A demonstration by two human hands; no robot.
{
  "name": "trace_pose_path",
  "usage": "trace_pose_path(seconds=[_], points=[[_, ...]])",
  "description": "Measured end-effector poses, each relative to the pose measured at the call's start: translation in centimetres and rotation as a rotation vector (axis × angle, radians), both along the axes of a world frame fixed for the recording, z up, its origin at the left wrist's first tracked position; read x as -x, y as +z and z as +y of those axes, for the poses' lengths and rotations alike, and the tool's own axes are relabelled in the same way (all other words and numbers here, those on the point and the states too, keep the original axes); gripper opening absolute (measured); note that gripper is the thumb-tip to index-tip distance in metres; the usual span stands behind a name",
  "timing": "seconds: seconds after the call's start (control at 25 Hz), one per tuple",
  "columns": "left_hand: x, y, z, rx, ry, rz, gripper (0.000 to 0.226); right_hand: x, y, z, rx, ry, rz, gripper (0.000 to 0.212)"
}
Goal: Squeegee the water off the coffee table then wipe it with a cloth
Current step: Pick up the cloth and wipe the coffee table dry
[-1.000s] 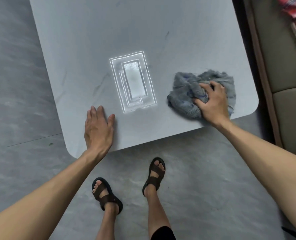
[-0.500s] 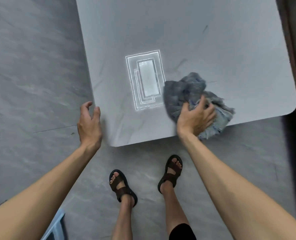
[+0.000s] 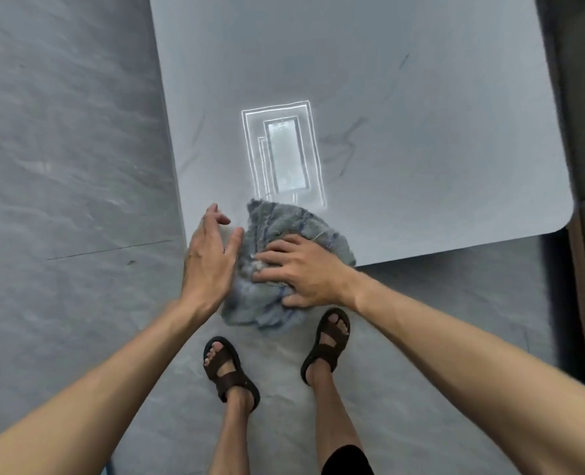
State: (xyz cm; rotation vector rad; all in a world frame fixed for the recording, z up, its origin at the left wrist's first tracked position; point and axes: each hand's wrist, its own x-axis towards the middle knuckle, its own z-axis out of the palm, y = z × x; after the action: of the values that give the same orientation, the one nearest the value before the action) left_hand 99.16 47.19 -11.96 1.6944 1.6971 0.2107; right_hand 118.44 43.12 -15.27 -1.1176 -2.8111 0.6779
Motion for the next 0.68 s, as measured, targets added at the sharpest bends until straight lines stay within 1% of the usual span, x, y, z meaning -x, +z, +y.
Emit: trace_pose_path(seconds=[0.04,0.08,0.12,0.16,0.24,0.32,0.36,0.4,0.48,0.52,0.56,0.6,0.64,0.68], points=[[-1.2,-0.2,-0.1,-0.001,-0.026,-0.001,0.044,-2.8,0.0,0.3,0.015,0.061,-0.028,0.059],[-2.5,-0.4,-0.2,0.004,-0.054,0.001,0.045,-6.1,-0.1,0.5,0.026,0.053,-0.054,0.059],[-3.9,-0.5,-0.2,0.009,-0.082,0.003,0.044,-9.8,0.1,0.5,0.036,-0.023,-0.081,0.058],[-5.5,-0.5,-0.2,0.014,-0.112,0.003,0.042,-13.7,0.2,0.4,0.044,-0.152,-0.100,0.058],[-8.9,-0.5,0.0,0.019,-0.174,0.032,0.041,-21.8,0.5,-0.6,0.041,-0.529,-0.070,0.056],[-12.2,-0.6,0.2,0.028,-0.233,0.098,0.040,-28.0,0.7,-2.4,0.003,-1.017,0.000,0.053],[-13.4,-0.6,0.4,0.033,-0.252,0.142,0.041,-29.8,0.6,-3.0,-0.023,-1.272,0.005,0.053],[-14.7,-0.6,0.6,0.040,-0.266,0.195,0.041,-31.0,0.4,-3.3,-0.040,-1.526,-0.028,0.053],[-16.4,-0.6,1.0,0.060,-0.266,0.290,0.037,-30.8,0.0,-2.8,-0.033,-1.985,-0.130,0.056],[-16.8,-0.4,1.3,0.056,-0.261,0.313,0.033,-29.6,0.2,-1.8,-0.014,-2.170,-0.163,0.057],[-16.9,-0.2,1.6,0.041,-0.262,0.319,0.028,-27.7,0.4,-0.5,0.027,-2.299,-0.172,0.058],[-16.8,0.0,2.0,0.020,-0.266,0.306,0.023,-25.3,0.6,0.8,0.069,-2.348,-0.168,0.060],[-16.6,0.3,2.4,0.004,-0.258,0.273,0.017,-22.5,0.7,1.8,0.077,-2.317,-0.173,0.061],[-16.2,0.5,2.8,0.008,-0.219,0.231,0.013,-19.4,0.4,2.4,0.039,-2.204,-0.178,0.061]])
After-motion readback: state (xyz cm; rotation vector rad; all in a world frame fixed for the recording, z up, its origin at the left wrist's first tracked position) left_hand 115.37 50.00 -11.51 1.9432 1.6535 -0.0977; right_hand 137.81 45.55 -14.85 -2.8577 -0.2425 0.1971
